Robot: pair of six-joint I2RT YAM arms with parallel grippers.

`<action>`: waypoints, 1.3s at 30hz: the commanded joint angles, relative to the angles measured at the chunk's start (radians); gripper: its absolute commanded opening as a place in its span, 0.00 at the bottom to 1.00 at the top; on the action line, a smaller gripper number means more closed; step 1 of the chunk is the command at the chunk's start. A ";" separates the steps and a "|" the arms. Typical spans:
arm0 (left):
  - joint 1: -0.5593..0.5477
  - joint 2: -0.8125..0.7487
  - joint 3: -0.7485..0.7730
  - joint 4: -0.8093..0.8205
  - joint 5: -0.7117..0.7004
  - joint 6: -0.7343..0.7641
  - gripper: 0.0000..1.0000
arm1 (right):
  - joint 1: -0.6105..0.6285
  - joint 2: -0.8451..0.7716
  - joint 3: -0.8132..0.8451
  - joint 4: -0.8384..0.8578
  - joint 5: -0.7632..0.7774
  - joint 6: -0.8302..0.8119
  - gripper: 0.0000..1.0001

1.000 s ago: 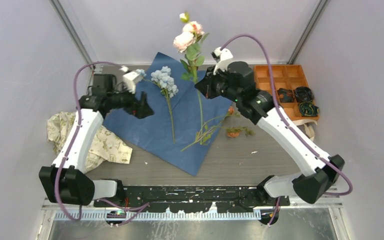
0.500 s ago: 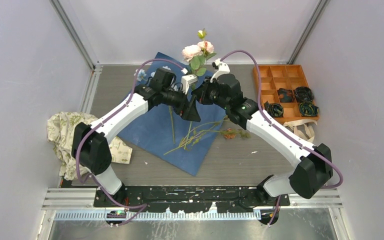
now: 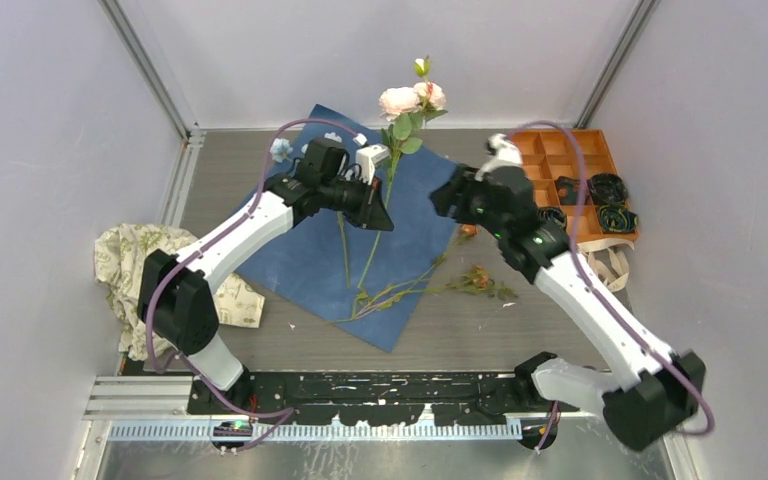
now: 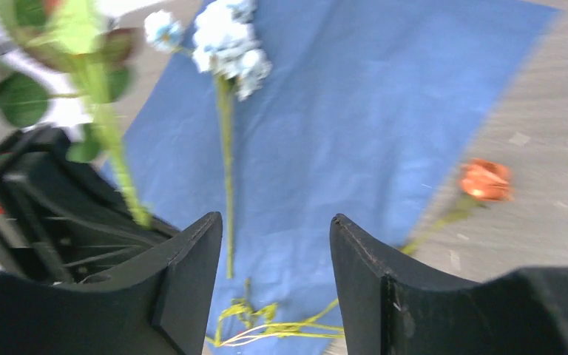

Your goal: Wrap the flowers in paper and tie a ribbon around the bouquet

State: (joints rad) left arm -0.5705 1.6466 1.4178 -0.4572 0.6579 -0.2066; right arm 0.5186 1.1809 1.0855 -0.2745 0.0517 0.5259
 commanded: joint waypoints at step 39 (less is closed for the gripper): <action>0.297 0.169 -0.111 0.061 -0.459 -0.227 0.68 | 0.149 0.149 -0.159 -0.345 0.318 0.306 0.67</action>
State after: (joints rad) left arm -0.2783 1.9244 1.3048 -0.4019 0.1802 -0.4603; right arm 0.6380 1.3293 0.8894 -0.5991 0.2672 0.8169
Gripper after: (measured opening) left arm 0.644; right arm 0.671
